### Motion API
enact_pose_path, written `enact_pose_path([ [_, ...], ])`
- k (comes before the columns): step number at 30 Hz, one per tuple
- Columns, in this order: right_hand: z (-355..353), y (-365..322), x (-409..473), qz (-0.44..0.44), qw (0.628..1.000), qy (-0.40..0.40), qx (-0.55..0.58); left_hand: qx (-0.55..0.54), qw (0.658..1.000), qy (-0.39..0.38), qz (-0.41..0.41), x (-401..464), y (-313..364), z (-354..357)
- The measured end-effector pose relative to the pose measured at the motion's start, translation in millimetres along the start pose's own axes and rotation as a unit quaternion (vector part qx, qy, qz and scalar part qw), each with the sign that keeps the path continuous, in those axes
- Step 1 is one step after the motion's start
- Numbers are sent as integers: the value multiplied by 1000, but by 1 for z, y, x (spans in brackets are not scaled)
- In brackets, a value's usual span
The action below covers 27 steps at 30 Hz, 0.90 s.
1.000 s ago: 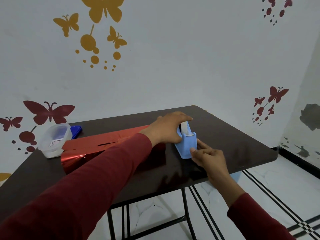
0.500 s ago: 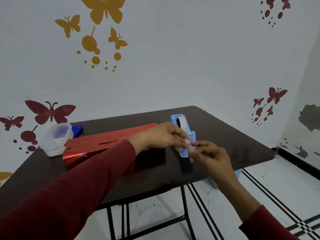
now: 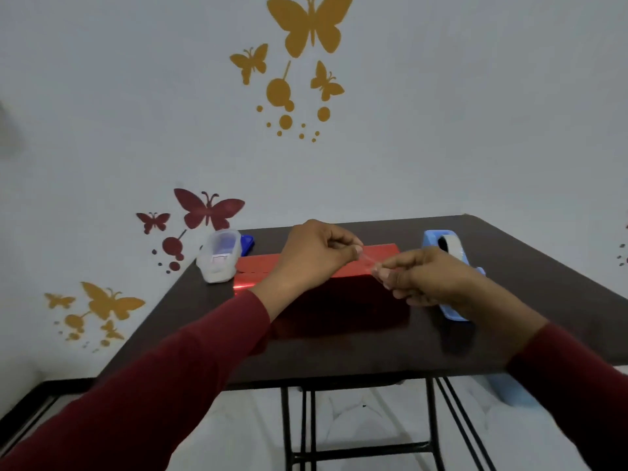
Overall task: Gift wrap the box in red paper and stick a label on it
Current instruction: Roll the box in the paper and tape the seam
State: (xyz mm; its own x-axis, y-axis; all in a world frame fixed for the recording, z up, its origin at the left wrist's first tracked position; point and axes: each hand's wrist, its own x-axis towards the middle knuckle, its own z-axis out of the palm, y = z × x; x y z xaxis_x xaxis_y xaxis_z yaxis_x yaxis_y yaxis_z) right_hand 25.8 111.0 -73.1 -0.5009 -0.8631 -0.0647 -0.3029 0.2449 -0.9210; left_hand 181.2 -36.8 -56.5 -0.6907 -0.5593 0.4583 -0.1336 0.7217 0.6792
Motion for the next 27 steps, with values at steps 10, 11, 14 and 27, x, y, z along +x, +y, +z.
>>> enact_pose_path([
  [10, 40, -77, 80, 78, 985, -97, -115, -20, 974, 112, -194, 1, -56, -60],
  [11, 44, -79, 87, 93, 984, -105, -112, -30, 968, 113, -223, 1, -62, -60],
  [14, 57, -81, 105, 126, 980, -97, -119, -34, 953, 120, -275, 3, -77, -57],
  [27, 81, -63, 143, 184, 970, -54, -148, 72, 940, 99, -319, 26, -103, -47],
])
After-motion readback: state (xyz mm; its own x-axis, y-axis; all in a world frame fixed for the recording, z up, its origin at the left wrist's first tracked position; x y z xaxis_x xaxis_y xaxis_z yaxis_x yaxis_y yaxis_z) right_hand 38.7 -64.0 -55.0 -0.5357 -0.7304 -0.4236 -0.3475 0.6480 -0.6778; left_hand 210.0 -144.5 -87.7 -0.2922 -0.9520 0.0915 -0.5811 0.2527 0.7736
